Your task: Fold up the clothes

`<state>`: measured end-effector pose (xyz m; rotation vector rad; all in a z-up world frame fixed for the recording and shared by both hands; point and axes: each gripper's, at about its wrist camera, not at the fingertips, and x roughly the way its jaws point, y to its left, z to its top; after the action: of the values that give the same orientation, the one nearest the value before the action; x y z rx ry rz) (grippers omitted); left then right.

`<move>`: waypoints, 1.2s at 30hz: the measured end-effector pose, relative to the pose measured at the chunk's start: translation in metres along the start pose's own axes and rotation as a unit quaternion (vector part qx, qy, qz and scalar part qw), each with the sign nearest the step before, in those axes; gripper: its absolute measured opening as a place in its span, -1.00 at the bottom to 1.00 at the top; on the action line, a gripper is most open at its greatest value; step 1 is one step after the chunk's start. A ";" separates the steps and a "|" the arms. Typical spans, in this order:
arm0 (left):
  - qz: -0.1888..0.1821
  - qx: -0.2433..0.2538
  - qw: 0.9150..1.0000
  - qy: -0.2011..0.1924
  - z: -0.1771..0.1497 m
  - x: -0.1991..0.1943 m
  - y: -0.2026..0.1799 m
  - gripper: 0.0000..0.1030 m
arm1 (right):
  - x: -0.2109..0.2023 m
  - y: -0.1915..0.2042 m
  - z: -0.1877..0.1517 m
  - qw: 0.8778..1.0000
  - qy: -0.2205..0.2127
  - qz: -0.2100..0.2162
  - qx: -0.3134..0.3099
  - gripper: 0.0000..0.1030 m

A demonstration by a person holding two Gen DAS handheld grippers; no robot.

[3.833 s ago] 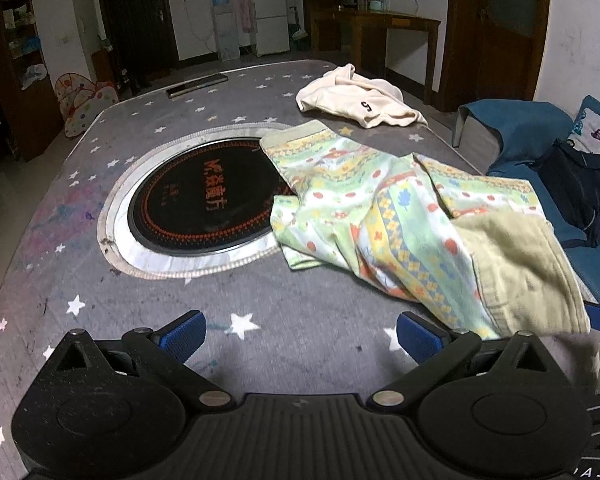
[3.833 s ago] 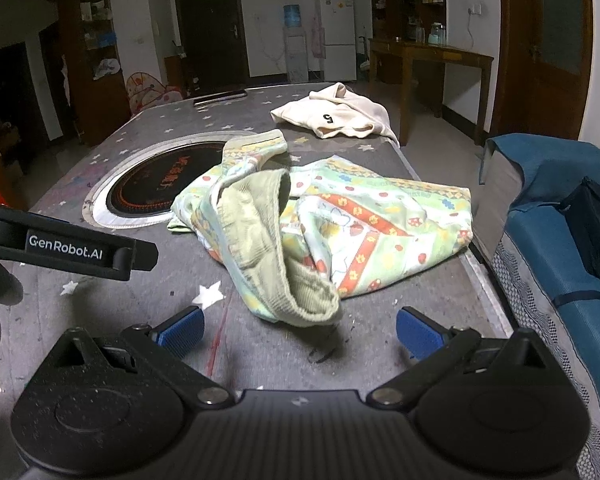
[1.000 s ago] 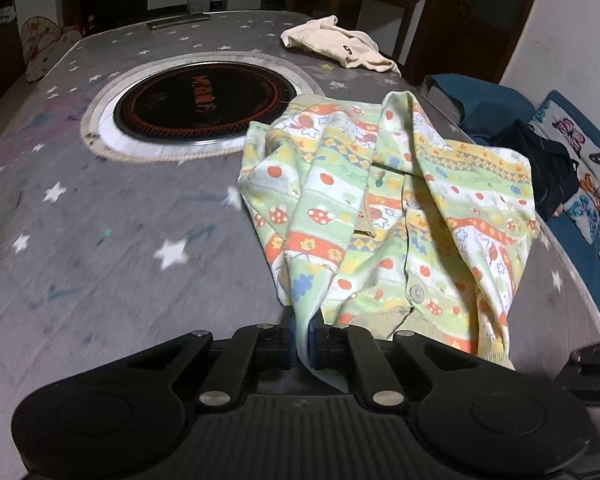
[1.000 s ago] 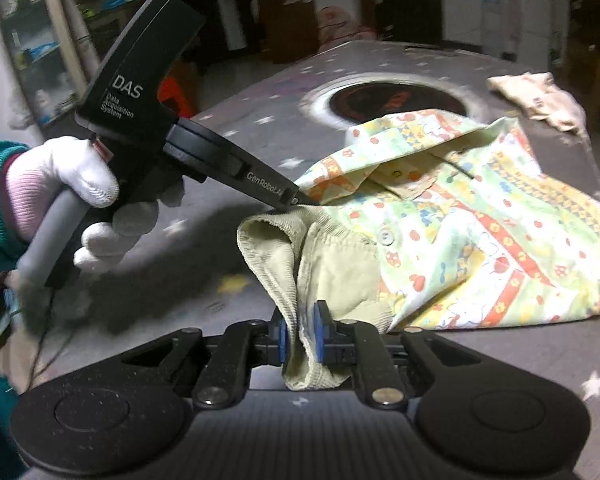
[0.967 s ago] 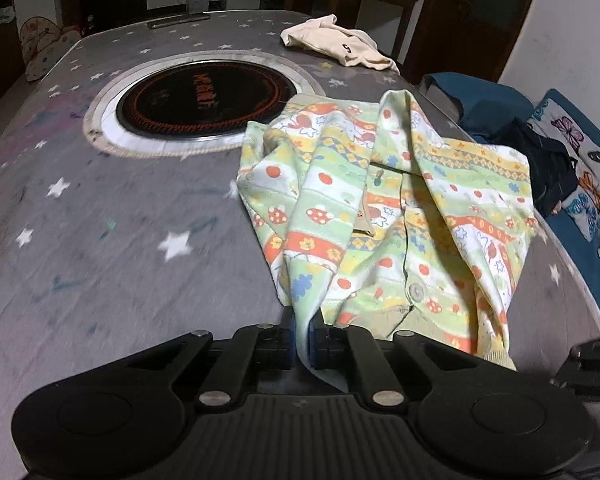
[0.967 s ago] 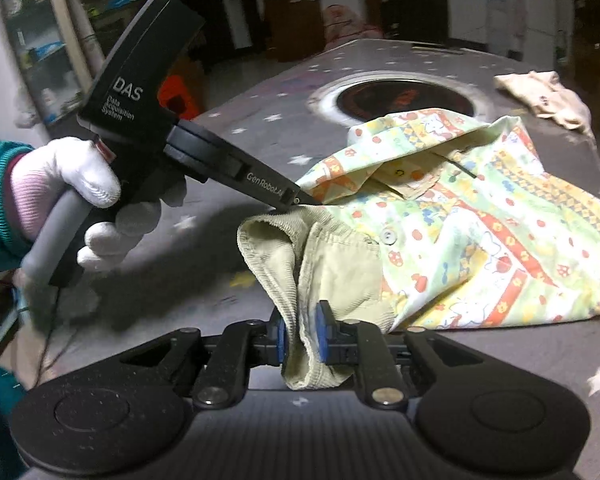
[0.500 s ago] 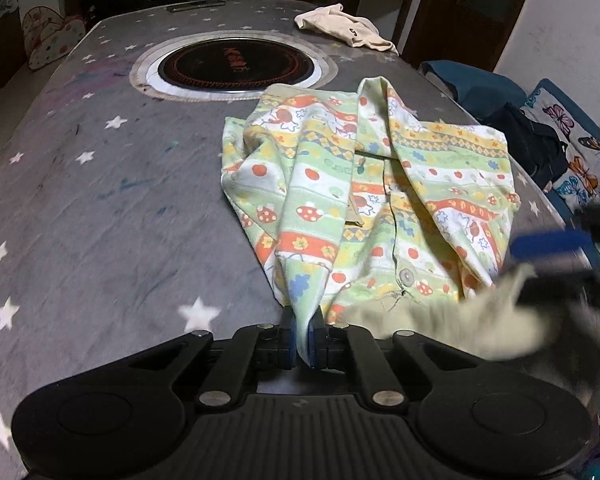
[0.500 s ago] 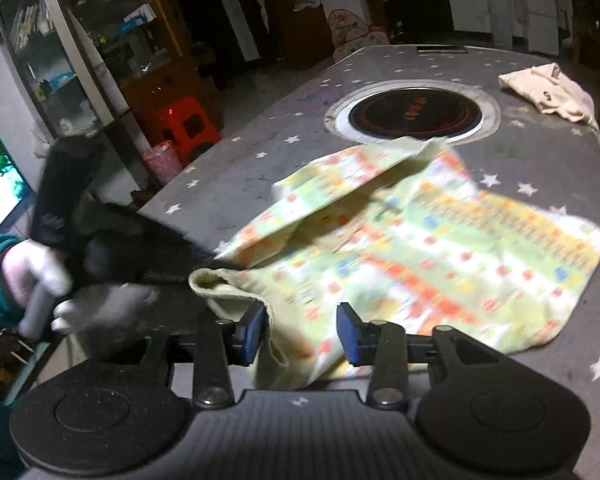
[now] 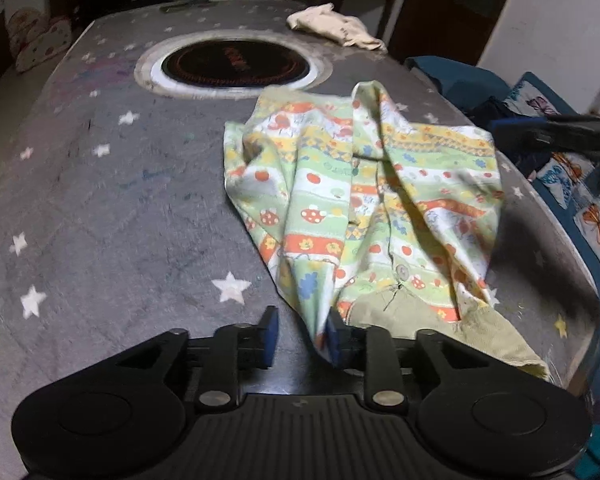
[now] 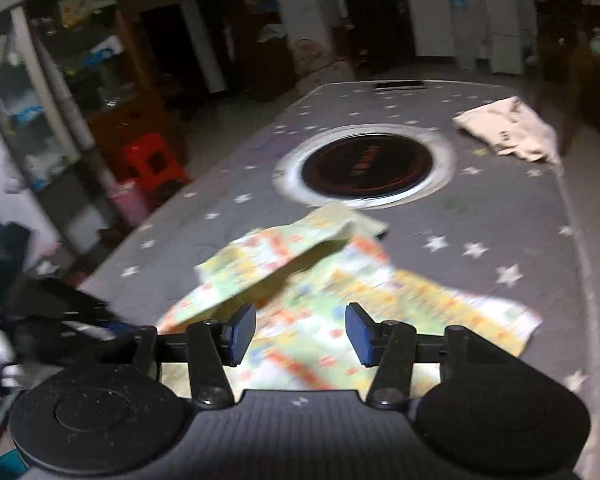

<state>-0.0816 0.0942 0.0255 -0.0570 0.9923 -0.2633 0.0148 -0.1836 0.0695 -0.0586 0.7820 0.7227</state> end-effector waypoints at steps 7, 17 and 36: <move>0.024 0.010 0.998 -0.049 0.024 -0.025 0.005 0.08 | 0.043 -0.018 0.021 0.998 -0.003 -0.050 0.025 -0.02; 0.019 0.037 0.996 -0.081 0.086 0.011 -0.014 0.20 | 0.113 -0.033 0.036 0.996 0.021 -0.074 0.040 -0.06; 0.065 0.052 0.995 -0.057 0.124 0.086 -0.017 -0.76 | 0.077 -0.013 0.030 0.993 0.001 -0.113 -0.021 -0.85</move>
<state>0.0630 0.0475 0.0257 0.0869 0.8626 -0.1891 0.0793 -0.1401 0.0373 -0.1832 0.7489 0.5249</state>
